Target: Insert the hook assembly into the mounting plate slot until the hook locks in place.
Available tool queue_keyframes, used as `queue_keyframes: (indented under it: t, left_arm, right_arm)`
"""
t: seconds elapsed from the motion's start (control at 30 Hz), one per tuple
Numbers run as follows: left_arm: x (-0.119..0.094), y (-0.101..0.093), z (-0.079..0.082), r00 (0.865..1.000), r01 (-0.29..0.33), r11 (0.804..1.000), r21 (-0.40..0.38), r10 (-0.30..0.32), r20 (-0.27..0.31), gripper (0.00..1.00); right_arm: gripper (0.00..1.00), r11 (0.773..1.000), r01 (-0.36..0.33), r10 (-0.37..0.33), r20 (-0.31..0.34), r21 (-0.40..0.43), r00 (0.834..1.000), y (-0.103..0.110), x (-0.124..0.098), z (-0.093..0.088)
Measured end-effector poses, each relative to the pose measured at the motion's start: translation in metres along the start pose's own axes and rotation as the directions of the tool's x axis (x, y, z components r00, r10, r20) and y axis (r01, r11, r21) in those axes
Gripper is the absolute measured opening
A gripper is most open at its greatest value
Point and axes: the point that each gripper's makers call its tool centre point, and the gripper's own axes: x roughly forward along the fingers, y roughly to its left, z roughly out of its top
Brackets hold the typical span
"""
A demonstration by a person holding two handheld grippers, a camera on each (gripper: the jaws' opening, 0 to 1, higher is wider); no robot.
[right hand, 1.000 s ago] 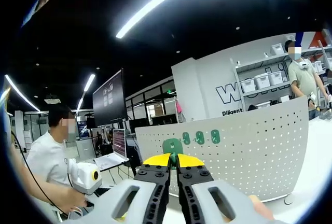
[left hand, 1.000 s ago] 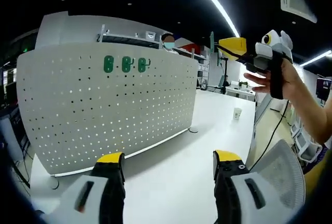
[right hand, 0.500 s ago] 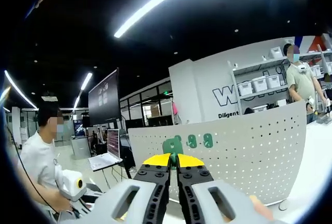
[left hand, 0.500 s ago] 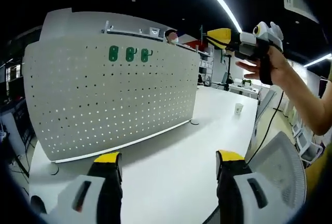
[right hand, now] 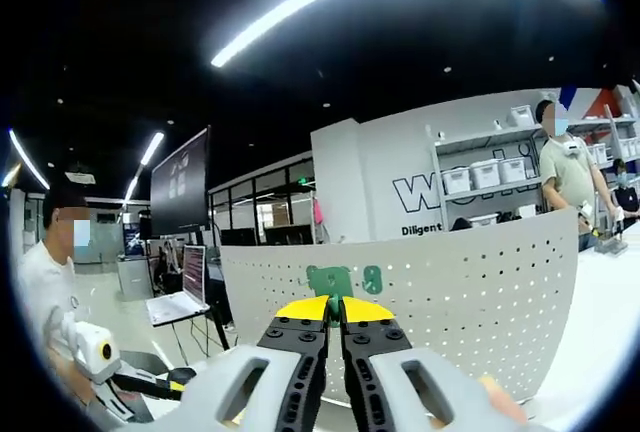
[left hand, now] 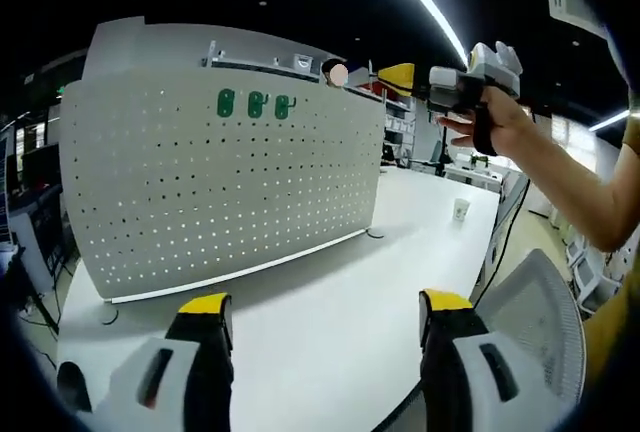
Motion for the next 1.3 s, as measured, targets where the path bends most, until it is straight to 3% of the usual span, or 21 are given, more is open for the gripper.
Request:
queue_keyframes:
  t: [0.83,1.3]
  left_arm:
    - [-0.01,-0.011,-0.017,1.0,-0.008,0.999,-0.036,0.007,-0.027,0.82]
    - [-0.019,-0.006,-0.022,0.998,-0.042,0.998,-0.055,0.04,-0.038,0.84]
  right_arm:
    - [0.01,0.979,0.133,-0.128,0.045,-0.154,0.991,-0.033,0.04,0.004]
    - [0.01,0.967,0.189,-0.184,0.047,-0.171,0.982,-0.052,0.066,-0.008]
